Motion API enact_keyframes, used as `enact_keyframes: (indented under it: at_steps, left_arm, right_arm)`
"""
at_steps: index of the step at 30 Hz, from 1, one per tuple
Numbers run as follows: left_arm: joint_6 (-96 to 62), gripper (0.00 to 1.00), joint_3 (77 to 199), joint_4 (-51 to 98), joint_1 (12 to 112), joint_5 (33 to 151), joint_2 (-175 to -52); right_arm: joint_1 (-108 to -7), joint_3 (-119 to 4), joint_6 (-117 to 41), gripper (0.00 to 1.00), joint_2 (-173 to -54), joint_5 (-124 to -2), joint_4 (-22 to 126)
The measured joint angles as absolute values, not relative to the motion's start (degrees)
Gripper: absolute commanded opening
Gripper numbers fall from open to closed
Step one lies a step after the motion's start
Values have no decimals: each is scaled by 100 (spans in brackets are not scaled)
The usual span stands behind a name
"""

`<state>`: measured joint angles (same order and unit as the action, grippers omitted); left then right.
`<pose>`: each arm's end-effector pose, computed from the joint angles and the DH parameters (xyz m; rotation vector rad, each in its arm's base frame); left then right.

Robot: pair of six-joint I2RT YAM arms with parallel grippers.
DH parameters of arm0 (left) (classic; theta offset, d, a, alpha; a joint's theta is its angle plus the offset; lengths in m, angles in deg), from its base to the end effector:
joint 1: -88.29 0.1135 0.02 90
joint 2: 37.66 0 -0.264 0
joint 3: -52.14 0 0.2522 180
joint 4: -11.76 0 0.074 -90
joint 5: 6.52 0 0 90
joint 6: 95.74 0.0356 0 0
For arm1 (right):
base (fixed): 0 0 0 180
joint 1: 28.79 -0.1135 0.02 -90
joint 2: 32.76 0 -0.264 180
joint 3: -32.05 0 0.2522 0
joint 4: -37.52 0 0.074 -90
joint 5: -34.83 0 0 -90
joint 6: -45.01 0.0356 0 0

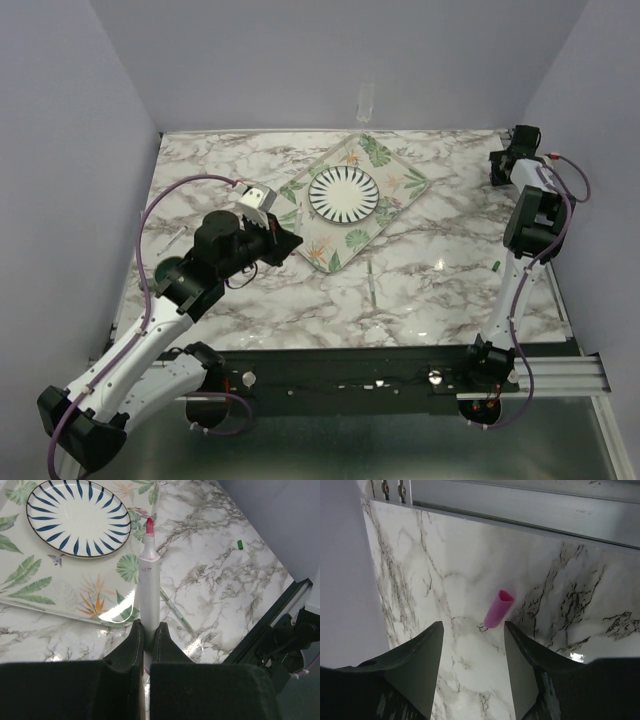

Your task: Insert the pens into the pen caps

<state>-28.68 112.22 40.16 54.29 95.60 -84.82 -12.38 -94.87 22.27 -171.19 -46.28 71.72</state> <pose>0.1543 -0.1131 0.3344 0.3399 1.8992 -0.8768 0.5173 -0.1581 0.1602 1.6359 1.7151 0.2476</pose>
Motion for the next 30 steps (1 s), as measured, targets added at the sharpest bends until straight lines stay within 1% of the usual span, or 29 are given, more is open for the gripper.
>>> enact_keyframes:
  at_steps: [6,12,15,18,21,27,29,30]
  left_arm:
    - [-2868,0,11222,4005,5429,9542,-8561]
    - [-2868,0,11222,3981,5429,9542,-8574]
    - [-2868,0,11222,3979,5429,9538,-8574]
    - [-2865,0,11222,3979,5429,9496,-8574]
    - [-2865,0,11220,3979,5429,9437,-8574]
    - [-2865,0,11220,3974,5429,9415,-8574]
    - [-2865,0,11220,3972,5429,9415,-8582]
    - [-2865,0,11220,3972,5432,9415,-8589]
  right_arm:
    - [-1179,-9024,3021,59,-16984,-4683,6875]
    - [-1179,-8884,3200,57,-16923,-4683,6759]
    - [-1179,-8862,3381,51,-16914,-4681,6807]
    - [-1179,-8858,3576,49,-16910,-4674,6934]
    - [-1179,-8971,3873,42,-16910,-4665,7393]
    - [-1182,-9033,3941,40,-16905,-4674,7594]
    - [-1182,-8993,3849,37,-16881,-4692,7518]
    - [-1182,-8832,3720,34,-16816,-4724,7249]
